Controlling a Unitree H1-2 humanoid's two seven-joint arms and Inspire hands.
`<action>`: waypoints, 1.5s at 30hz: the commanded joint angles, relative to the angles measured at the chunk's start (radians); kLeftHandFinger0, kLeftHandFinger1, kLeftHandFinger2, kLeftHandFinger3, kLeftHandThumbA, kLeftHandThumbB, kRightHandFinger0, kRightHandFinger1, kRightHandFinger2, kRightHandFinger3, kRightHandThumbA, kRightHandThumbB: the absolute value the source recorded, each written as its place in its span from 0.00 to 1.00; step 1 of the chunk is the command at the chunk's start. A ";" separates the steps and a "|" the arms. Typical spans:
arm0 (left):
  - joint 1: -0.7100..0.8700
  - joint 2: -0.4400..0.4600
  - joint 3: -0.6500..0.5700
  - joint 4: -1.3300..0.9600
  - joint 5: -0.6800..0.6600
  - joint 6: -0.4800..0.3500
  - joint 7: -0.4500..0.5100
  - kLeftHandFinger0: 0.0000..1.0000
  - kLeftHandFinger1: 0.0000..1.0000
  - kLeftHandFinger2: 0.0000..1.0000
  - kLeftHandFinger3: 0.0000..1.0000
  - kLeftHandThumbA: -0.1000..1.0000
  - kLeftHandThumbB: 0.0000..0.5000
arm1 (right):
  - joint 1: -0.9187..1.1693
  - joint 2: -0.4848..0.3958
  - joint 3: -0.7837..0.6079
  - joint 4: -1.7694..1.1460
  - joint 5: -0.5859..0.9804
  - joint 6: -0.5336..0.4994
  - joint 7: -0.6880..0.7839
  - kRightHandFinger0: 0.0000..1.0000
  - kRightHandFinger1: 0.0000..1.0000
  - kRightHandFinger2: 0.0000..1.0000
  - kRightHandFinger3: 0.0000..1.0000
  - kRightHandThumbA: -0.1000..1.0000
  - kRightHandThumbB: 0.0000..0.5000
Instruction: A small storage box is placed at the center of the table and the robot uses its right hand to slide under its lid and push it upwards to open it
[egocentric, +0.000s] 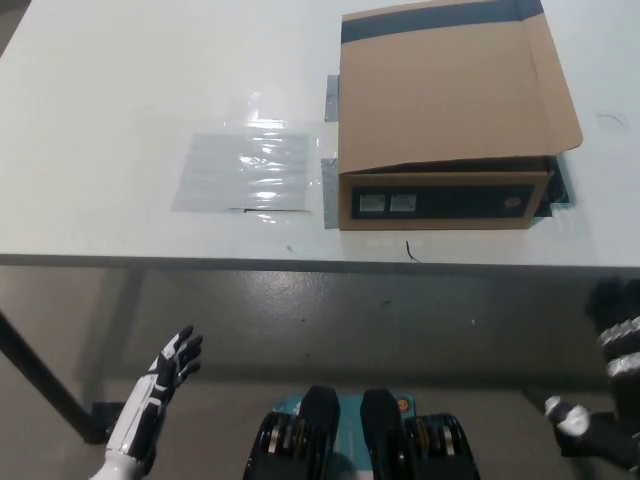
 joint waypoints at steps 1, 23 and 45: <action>0.001 0.003 -0.018 -0.089 -0.019 -0.046 -0.029 1.00 1.00 1.00 1.00 1.00 1.00 | -0.085 -0.036 -0.052 -0.088 0.226 0.060 -0.003 1.00 1.00 1.00 1.00 1.00 0.66; -0.021 -0.002 -0.050 -0.061 -0.010 -0.050 -0.028 1.00 1.00 1.00 1.00 1.00 1.00 | -0.544 0.013 -0.241 0.276 0.600 0.251 -0.009 1.00 1.00 1.00 1.00 1.00 0.75; -0.022 -0.003 -0.055 -0.046 0.026 -0.051 -0.019 1.00 1.00 1.00 1.00 1.00 1.00 | -0.759 0.051 -0.266 0.662 0.446 0.180 0.012 1.00 1.00 1.00 1.00 1.00 0.70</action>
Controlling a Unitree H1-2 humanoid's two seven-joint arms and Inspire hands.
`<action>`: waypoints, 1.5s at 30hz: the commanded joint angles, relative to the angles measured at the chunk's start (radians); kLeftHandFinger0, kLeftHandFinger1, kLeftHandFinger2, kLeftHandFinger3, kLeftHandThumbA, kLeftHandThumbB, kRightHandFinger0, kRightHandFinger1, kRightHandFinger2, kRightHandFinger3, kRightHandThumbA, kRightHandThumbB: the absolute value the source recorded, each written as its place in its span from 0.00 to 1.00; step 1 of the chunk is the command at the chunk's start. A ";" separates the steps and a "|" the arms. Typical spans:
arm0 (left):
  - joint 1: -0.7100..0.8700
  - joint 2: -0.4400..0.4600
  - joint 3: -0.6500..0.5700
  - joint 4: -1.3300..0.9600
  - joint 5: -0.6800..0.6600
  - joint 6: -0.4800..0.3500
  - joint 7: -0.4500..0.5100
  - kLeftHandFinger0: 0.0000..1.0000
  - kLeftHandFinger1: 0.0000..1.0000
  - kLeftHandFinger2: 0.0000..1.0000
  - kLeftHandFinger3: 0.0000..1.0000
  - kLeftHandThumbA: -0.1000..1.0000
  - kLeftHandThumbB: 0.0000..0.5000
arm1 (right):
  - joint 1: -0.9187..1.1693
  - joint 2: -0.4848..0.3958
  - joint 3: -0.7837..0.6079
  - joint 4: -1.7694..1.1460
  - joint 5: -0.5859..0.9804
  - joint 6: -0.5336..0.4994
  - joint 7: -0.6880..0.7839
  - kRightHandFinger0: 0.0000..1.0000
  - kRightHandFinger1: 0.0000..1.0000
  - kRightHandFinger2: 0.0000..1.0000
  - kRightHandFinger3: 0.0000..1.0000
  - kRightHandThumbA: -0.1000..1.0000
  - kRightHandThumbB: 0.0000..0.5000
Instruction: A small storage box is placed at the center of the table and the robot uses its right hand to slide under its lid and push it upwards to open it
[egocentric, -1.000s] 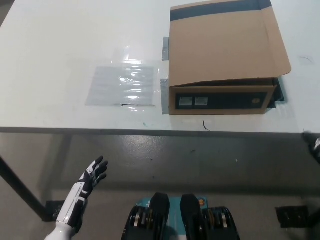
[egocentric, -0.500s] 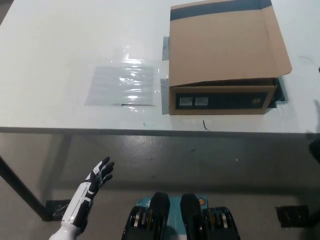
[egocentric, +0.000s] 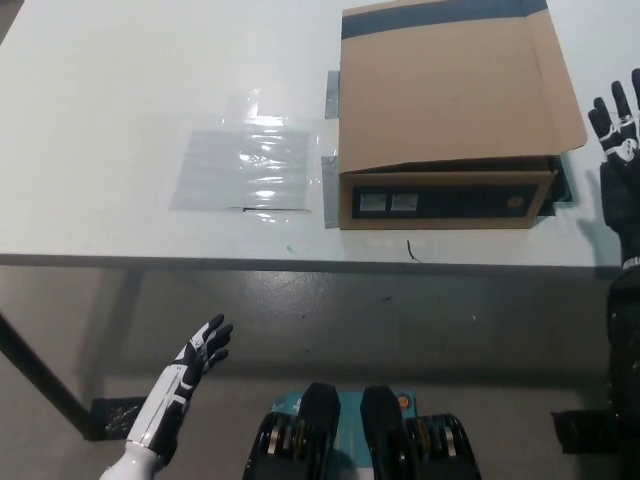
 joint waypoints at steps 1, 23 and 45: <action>-0.012 -0.003 -0.003 -0.008 0.010 -0.043 0.000 1.00 1.00 1.00 1.00 1.00 1.00 | -0.080 -0.006 -0.007 0.059 -0.041 -0.059 0.025 1.00 1.00 1.00 1.00 1.00 0.71; -0.019 0.000 -0.004 0.007 0.031 -0.047 0.004 1.00 1.00 1.00 1.00 1.00 1.00 | -0.144 0.013 -0.038 0.207 -0.039 -0.085 0.056 1.00 1.00 1.00 1.00 1.00 0.73; -0.026 -0.003 -0.005 0.016 0.052 -0.039 0.008 1.00 1.00 1.00 1.00 1.00 1.00 | -0.175 0.067 -0.030 0.125 -0.018 -0.014 0.040 1.00 1.00 1.00 1.00 1.00 0.69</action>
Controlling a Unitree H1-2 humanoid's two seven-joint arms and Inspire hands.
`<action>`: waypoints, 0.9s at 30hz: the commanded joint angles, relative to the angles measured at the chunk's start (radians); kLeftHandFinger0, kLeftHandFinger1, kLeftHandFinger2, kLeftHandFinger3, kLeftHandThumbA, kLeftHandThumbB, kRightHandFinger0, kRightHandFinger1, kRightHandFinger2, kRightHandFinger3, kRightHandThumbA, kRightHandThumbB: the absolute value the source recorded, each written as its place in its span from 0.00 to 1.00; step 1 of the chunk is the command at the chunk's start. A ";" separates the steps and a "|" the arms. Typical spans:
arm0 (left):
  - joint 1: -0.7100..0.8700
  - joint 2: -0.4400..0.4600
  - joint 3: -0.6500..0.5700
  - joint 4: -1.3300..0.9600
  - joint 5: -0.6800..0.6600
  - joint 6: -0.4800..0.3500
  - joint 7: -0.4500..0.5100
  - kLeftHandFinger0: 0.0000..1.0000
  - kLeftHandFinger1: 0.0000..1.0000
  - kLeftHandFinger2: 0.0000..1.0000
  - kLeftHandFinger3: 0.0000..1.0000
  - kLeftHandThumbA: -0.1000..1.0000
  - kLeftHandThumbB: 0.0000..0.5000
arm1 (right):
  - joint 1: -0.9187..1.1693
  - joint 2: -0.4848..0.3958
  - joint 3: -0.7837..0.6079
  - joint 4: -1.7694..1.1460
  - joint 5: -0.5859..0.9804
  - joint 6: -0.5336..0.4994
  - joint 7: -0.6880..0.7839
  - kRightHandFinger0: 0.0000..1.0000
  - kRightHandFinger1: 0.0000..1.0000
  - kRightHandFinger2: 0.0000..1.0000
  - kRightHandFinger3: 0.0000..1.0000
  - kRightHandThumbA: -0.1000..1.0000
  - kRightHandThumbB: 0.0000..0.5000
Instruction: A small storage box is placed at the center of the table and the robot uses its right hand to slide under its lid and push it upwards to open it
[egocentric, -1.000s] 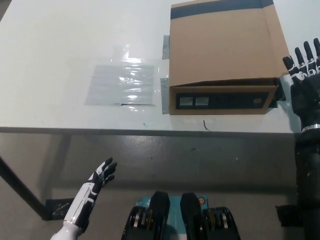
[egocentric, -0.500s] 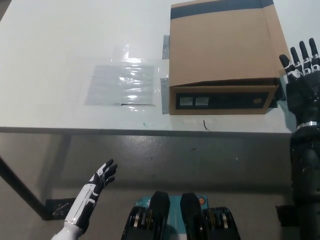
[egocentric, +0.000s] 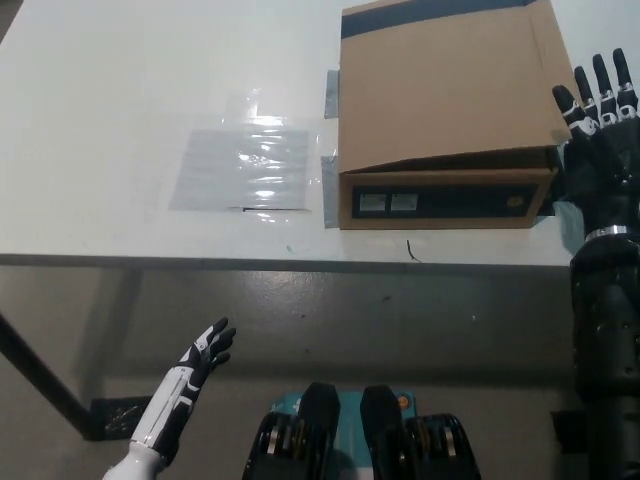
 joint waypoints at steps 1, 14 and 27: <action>-0.015 -0.003 -0.004 -0.015 0.012 -0.029 0.008 1.00 1.00 1.00 1.00 1.00 1.00 | -0.065 0.013 0.001 -0.027 0.014 0.015 0.017 1.00 1.00 1.00 1.00 1.00 0.69; -0.030 -0.002 -0.001 0.002 0.005 -0.044 0.004 1.00 1.00 1.00 1.00 1.00 1.00 | -0.093 0.057 -0.013 0.053 0.036 0.015 0.031 1.00 1.00 1.00 1.00 1.00 0.68; -0.032 -0.005 -0.002 0.005 0.006 -0.044 0.005 1.00 1.00 1.00 1.00 1.00 1.00 | -0.139 0.079 -0.008 0.004 0.036 0.028 0.009 1.00 1.00 1.00 1.00 1.00 0.75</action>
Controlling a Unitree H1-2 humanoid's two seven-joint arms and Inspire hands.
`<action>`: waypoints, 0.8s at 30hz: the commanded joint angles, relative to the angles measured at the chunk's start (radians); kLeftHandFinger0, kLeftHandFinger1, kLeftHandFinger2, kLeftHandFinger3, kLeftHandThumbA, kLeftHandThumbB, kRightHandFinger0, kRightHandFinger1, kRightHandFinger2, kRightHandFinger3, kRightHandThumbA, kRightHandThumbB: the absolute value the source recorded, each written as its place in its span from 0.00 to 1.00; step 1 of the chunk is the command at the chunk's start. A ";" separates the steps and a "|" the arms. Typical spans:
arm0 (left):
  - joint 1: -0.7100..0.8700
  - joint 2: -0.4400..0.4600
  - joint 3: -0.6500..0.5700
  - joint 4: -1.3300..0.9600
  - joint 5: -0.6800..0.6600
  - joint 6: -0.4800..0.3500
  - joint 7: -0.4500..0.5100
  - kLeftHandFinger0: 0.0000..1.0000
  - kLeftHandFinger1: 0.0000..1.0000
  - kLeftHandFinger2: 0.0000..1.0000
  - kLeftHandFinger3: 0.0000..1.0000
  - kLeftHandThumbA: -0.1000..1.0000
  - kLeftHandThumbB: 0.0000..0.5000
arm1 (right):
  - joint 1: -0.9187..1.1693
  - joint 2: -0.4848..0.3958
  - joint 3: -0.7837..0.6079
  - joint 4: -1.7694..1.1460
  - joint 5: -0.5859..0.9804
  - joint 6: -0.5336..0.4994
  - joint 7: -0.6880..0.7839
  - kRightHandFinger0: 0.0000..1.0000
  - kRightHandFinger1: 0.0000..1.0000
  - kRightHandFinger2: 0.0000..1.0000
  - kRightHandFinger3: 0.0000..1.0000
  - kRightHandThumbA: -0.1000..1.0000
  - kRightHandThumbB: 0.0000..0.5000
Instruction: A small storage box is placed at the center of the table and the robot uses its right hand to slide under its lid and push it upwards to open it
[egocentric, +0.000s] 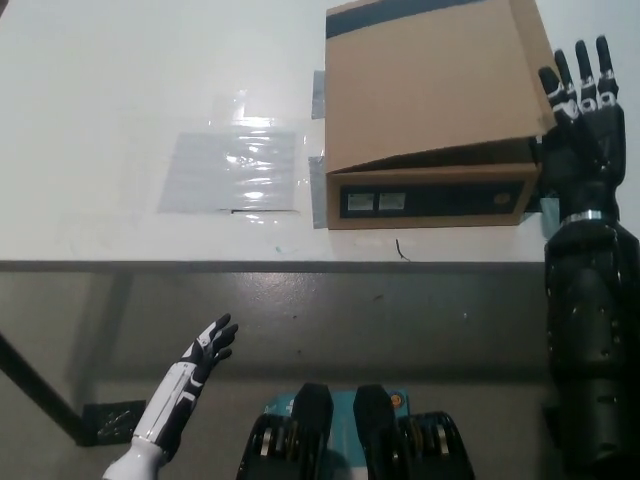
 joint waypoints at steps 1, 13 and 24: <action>-0.020 -0.003 -0.005 -0.007 0.001 -0.037 0.002 1.00 1.00 1.00 1.00 1.00 1.00 | -0.088 0.027 0.035 -0.074 -0.006 0.038 0.001 1.00 1.00 1.00 1.00 1.00 0.79; -0.021 -0.002 -0.007 -0.009 -0.005 -0.029 -0.004 1.00 1.00 1.00 1.00 1.00 1.00 | -0.121 0.045 0.038 -0.146 -0.016 0.078 -0.064 1.00 1.00 1.00 1.00 1.00 0.78; -0.024 -0.001 -0.014 -0.007 0.000 -0.036 -0.005 1.00 1.00 1.00 1.00 1.00 1.00 | -0.156 0.109 0.049 -0.102 -0.019 0.058 -0.064 1.00 1.00 1.00 1.00 1.00 0.71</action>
